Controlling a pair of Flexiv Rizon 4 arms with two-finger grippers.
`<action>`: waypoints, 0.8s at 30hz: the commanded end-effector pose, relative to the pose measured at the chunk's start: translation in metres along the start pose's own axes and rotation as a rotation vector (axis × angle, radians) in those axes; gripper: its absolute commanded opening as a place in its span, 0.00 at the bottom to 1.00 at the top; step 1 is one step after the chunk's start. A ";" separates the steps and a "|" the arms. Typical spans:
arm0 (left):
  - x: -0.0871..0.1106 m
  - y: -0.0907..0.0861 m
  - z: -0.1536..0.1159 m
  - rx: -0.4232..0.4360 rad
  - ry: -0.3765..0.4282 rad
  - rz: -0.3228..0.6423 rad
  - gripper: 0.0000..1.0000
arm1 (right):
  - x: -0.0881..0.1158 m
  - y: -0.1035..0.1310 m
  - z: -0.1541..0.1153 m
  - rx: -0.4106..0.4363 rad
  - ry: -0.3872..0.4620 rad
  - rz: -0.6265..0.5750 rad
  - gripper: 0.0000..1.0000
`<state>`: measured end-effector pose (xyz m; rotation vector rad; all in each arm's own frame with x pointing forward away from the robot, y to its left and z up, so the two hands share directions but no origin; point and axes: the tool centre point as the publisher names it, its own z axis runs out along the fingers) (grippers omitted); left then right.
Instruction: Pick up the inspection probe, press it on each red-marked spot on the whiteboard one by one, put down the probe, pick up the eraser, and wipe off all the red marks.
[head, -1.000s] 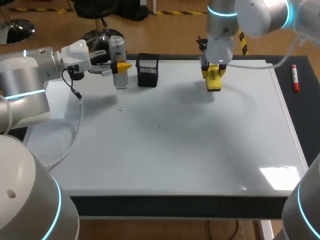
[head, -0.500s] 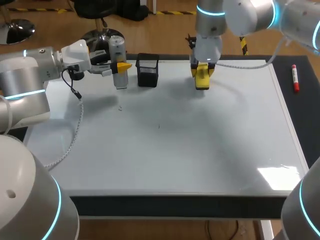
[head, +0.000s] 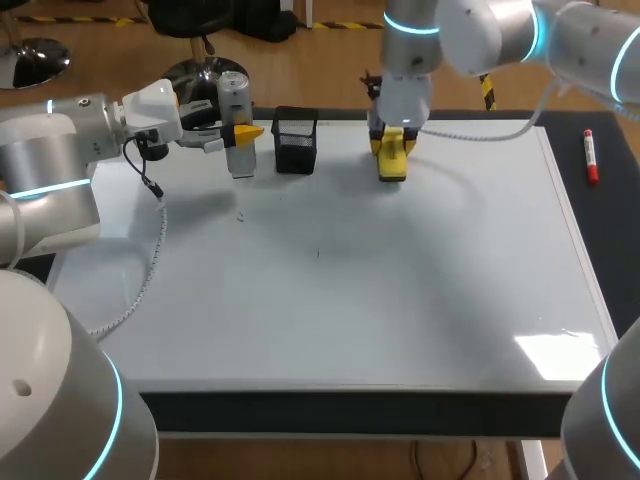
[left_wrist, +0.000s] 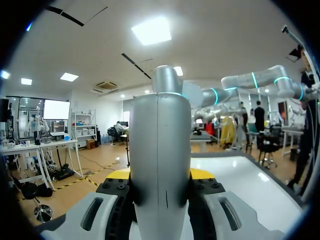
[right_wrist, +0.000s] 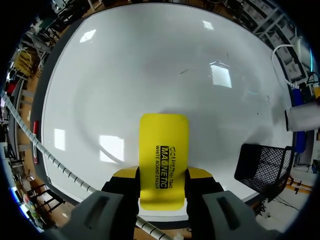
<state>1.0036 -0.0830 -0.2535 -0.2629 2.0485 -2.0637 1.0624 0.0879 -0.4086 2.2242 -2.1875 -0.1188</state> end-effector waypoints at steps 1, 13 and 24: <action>0.000 0.000 0.001 0.002 -0.002 0.002 0.00 | -0.005 -0.006 0.004 -0.007 -0.001 -0.007 0.00; 0.000 0.000 0.001 0.002 -0.002 0.002 0.00 | -0.012 -0.011 0.018 -0.021 0.015 -0.034 0.00; 0.000 0.000 0.001 0.002 -0.002 0.002 0.00 | -0.014 -0.011 0.023 -0.032 0.018 -0.038 0.00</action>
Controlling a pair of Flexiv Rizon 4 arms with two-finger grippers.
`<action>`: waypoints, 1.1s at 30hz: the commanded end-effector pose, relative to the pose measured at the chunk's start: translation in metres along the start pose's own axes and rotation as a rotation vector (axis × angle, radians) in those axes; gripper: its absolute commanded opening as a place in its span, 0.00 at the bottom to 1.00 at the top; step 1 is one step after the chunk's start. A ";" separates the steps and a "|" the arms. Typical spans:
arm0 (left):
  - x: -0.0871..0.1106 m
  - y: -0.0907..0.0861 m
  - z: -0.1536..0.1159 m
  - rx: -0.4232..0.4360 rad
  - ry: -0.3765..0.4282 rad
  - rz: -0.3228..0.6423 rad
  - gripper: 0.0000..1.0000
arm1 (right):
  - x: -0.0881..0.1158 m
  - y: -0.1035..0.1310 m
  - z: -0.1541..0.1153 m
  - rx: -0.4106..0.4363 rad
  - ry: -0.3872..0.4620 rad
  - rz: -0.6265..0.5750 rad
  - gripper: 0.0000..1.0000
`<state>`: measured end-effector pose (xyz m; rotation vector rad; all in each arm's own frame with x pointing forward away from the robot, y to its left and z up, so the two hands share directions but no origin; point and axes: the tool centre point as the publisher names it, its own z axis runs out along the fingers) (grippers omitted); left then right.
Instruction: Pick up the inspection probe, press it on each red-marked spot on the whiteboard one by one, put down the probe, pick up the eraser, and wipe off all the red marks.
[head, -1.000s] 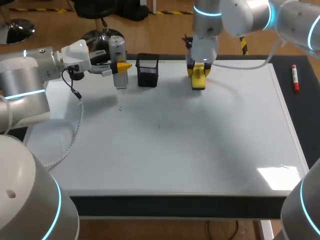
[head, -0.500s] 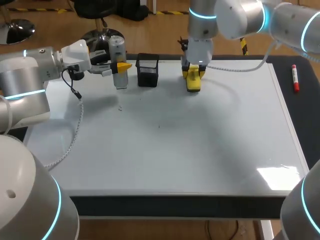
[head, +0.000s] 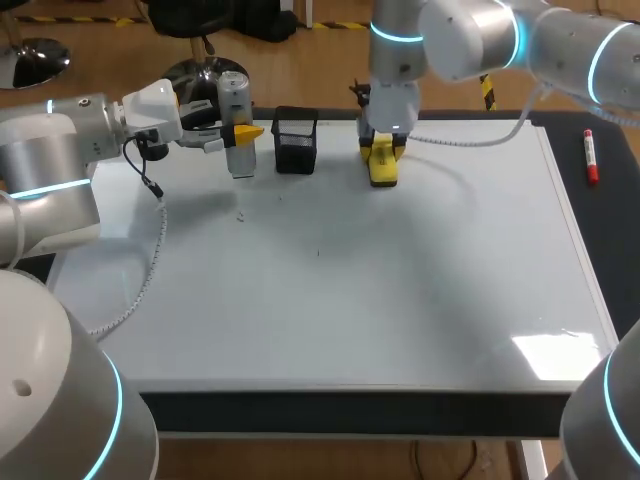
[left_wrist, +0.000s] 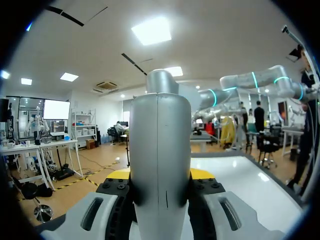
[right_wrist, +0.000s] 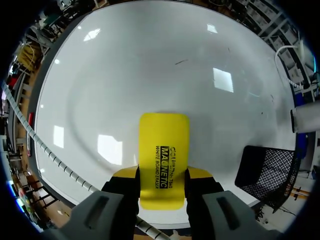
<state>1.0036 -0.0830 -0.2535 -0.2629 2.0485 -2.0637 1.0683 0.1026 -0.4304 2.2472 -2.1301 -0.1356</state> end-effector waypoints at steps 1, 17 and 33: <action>0.000 0.000 0.001 0.002 -0.002 0.002 0.00 | 0.000 -0.003 0.001 -0.007 0.011 -0.003 0.00; 0.000 0.000 0.001 0.002 -0.002 0.002 0.00 | 0.004 0.000 -0.005 -0.001 0.029 0.012 1.00; 0.000 0.000 0.001 0.002 -0.002 0.002 0.00 | 0.035 0.011 -0.037 0.015 0.019 0.109 1.00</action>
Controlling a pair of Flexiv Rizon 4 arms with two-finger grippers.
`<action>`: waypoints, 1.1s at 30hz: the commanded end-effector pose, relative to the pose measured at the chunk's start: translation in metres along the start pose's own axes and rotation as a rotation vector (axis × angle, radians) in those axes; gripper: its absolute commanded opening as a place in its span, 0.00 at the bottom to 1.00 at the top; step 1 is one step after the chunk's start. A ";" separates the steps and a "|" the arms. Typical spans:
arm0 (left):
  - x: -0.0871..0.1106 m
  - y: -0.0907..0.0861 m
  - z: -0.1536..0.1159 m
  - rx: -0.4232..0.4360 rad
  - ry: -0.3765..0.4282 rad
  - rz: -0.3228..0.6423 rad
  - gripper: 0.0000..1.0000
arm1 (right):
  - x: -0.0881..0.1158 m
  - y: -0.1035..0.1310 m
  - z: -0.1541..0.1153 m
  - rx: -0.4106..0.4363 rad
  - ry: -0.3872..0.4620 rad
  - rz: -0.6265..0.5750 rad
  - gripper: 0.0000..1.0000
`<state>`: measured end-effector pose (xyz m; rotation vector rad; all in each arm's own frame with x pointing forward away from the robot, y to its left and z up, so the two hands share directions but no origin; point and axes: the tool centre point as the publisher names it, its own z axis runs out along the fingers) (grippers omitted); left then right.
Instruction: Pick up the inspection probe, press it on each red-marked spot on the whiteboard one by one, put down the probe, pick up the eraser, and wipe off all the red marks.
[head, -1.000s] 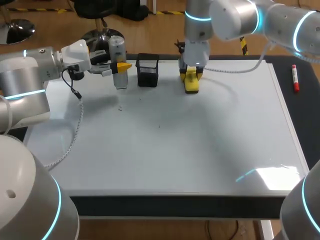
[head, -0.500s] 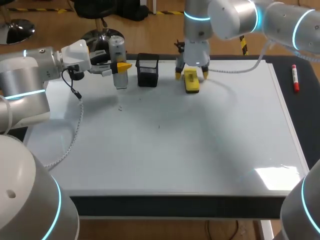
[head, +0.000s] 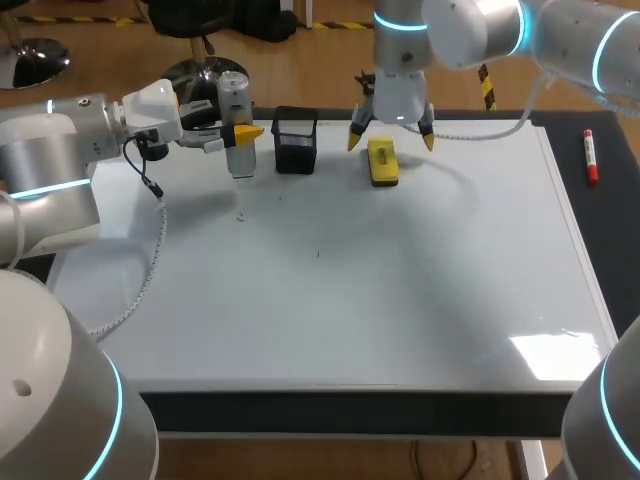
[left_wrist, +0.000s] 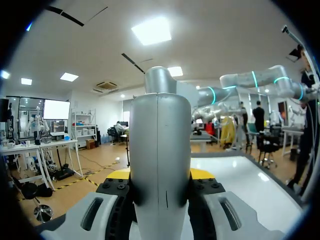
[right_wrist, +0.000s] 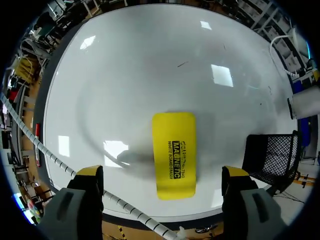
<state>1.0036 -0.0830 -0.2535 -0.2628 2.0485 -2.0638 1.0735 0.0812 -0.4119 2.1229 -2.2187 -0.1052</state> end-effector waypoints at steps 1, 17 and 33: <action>0.000 0.000 0.001 0.002 -0.002 0.002 0.00 | 0.020 0.013 -0.019 0.019 -0.028 0.024 1.00; 0.000 0.000 0.001 0.002 -0.002 0.002 0.00 | 0.077 0.014 -0.067 0.050 -0.149 0.264 1.00; 0.000 0.000 0.001 0.002 -0.002 0.002 0.00 | 0.119 -0.007 -0.112 0.029 -0.323 0.495 1.00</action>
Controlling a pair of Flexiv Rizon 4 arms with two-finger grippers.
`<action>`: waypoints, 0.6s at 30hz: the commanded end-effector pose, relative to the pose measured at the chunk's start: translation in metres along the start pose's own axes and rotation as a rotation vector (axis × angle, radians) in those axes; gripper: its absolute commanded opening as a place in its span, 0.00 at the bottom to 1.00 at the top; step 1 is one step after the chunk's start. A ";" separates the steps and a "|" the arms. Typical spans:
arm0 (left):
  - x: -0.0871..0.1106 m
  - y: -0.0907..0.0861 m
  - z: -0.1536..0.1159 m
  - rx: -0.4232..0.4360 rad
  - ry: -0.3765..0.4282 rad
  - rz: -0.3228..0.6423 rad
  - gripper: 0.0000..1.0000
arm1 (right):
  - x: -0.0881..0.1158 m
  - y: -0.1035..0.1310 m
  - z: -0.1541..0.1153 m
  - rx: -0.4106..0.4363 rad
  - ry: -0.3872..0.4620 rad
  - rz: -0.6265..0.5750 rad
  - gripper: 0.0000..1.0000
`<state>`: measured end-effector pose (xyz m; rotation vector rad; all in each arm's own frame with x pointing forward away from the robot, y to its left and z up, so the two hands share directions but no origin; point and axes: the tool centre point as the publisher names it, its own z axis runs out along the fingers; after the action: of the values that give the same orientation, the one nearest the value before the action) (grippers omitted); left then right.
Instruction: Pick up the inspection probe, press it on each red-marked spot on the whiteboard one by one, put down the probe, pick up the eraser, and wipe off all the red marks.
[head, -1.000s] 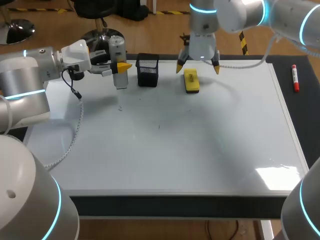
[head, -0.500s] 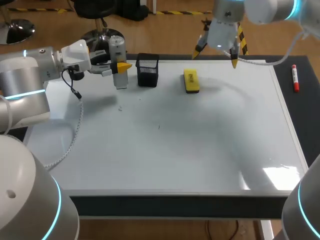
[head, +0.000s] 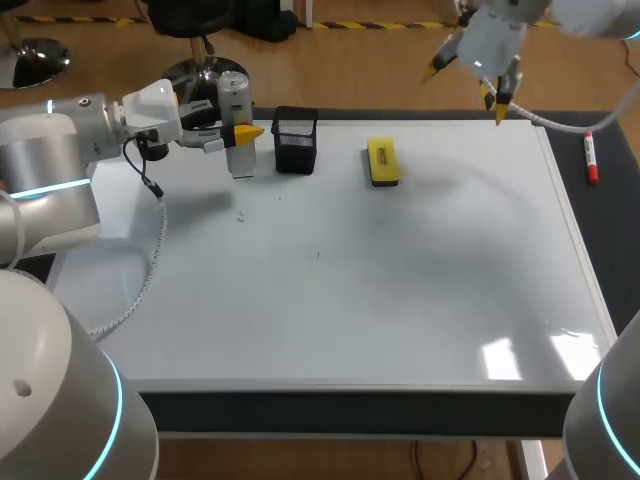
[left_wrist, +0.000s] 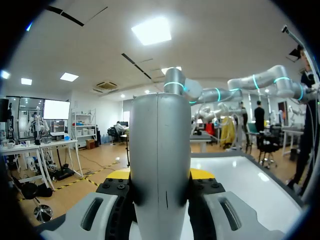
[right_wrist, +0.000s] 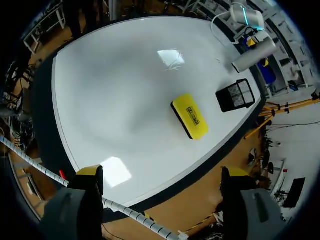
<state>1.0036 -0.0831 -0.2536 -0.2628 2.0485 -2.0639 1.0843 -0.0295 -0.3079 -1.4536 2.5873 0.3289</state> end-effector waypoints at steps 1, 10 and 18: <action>0.000 0.000 0.001 0.002 -0.002 0.002 0.00 | 0.005 -0.008 -0.011 -0.020 -0.031 0.020 1.00; 0.000 0.000 0.001 0.002 -0.002 0.002 0.00 | -0.001 -0.024 -0.015 -0.121 -0.191 0.064 1.00; 0.000 0.000 0.001 0.002 -0.002 0.002 0.00 | 0.000 -0.037 -0.014 -0.182 -0.273 0.118 1.00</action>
<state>1.0036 -0.0831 -0.2535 -0.2628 2.0484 -2.0639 1.1113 -0.0447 -0.2929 -1.2128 2.4919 0.6961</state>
